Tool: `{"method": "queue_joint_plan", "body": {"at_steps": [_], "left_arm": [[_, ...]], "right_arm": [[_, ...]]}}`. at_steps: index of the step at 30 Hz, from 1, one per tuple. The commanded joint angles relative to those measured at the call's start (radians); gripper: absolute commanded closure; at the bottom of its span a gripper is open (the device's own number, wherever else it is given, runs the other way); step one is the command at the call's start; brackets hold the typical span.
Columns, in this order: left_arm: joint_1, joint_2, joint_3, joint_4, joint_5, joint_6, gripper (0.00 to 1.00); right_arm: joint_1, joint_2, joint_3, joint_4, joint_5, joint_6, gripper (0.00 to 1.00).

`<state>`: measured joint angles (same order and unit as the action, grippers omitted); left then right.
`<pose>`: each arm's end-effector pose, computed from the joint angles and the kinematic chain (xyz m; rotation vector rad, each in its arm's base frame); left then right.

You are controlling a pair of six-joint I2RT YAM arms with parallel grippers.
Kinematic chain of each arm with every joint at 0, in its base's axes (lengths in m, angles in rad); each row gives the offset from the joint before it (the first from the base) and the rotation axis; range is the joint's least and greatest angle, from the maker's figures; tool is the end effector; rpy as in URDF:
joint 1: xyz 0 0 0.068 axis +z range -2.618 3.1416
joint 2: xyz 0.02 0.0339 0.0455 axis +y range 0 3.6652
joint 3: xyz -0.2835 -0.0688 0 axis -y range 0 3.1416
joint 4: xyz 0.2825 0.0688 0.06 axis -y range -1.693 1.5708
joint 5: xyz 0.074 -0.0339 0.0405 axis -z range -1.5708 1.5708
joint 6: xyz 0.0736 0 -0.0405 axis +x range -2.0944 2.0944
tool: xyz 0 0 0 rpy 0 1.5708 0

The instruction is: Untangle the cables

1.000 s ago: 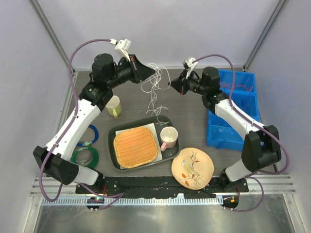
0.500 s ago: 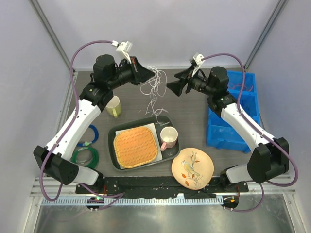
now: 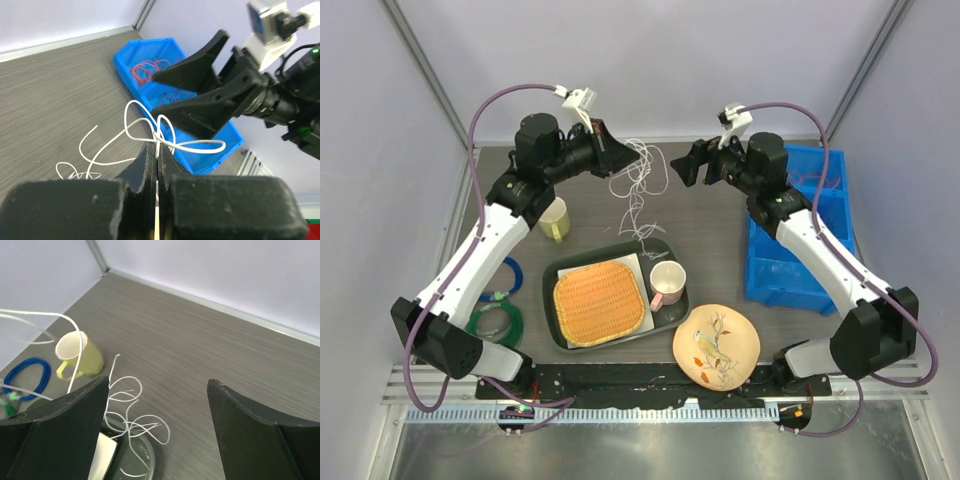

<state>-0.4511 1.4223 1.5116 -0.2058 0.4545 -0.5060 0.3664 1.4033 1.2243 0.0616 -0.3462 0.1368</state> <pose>0.3398 -0.2005 0.4625 0.3141 1.7716 -1.0838 0.3679 0.1679 0.3850 -0.4587 1.6638 0.6662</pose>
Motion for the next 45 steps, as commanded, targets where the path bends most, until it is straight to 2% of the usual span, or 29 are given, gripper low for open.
{"method": "queue_joint_plan", "body": {"at_steps": [1, 7, 11, 13, 15, 16, 17, 18, 20, 22, 27, 30, 39, 40, 41, 45], "left_arm": [[0.003, -0.005, -0.008, 0.028, 0.033, 0.021, 1.0], [0.003, 0.017, -0.001, 0.028, 0.075, 0.02, 1.0], [0.003, 0.023, 0.001, 0.025, 0.081, 0.024, 1.0], [0.005, 0.024, 0.001, 0.026, 0.088, 0.024, 1.0], [0.003, 0.024, -0.001, 0.023, 0.093, 0.03, 1.0], [0.003, 0.02, -0.001, 0.02, 0.093, 0.032, 1.0], [0.003, 0.018, -0.002, 0.016, 0.089, 0.04, 1.0], [0.003, 0.018, -0.004, 0.003, 0.079, 0.04, 0.99], [0.003, 0.018, -0.011, -0.013, 0.044, 0.034, 0.58], [0.005, 0.017, -0.036, -0.018, 0.03, 0.034, 0.01], [0.003, 0.03, -0.08, -0.018, -0.002, 0.056, 0.0], [0.005, 0.059, -0.087, -0.026, 0.006, 0.072, 0.0], [0.003, 0.288, 0.005, -0.124, 0.033, 0.21, 0.0], [0.002, 0.341, 0.031, -0.13, 0.065, 0.246, 0.0], [0.002, 0.374, 0.048, -0.148, 0.166, 0.335, 0.0], [0.002, 0.521, 0.148, -0.168, 0.268, 0.435, 0.0]], "right_arm": [[0.002, -0.121, 0.006, 0.007, 0.132, -0.002, 0.14], [0.026, -0.015, 0.095, -0.054, -0.107, 0.001, 0.14], [0.064, 0.051, 0.124, -0.055, -0.146, -0.011, 0.14], [0.08, 0.077, 0.156, -0.109, -0.119, -0.013, 0.16], [0.085, 0.118, 0.184, -0.141, -0.103, -0.013, 0.3], [0.085, 0.126, 0.204, -0.161, -0.077, -0.005, 0.5], [0.085, 0.126, 0.205, -0.16, -0.026, 0.0, 0.99], [0.085, 0.115, 0.204, -0.149, 0.016, -0.003, 0.99], [0.085, 0.096, 0.204, -0.151, 0.152, -0.017, 0.99], [0.085, 0.06, 0.198, -0.161, 0.257, -0.038, 0.99], [0.083, 0.023, 0.213, -0.235, 0.643, -0.095, 0.99], [0.083, 0.014, 0.213, -0.244, 0.74, -0.114, 0.99], [0.082, -0.066, 0.164, -0.215, 0.782, -0.12, 0.99], [0.082, -0.075, 0.158, -0.213, 0.782, -0.121, 0.99], [0.082, -0.082, 0.155, -0.213, 0.78, -0.12, 0.99], [0.078, -0.144, 0.135, -0.213, 0.773, -0.117, 0.99]]}}
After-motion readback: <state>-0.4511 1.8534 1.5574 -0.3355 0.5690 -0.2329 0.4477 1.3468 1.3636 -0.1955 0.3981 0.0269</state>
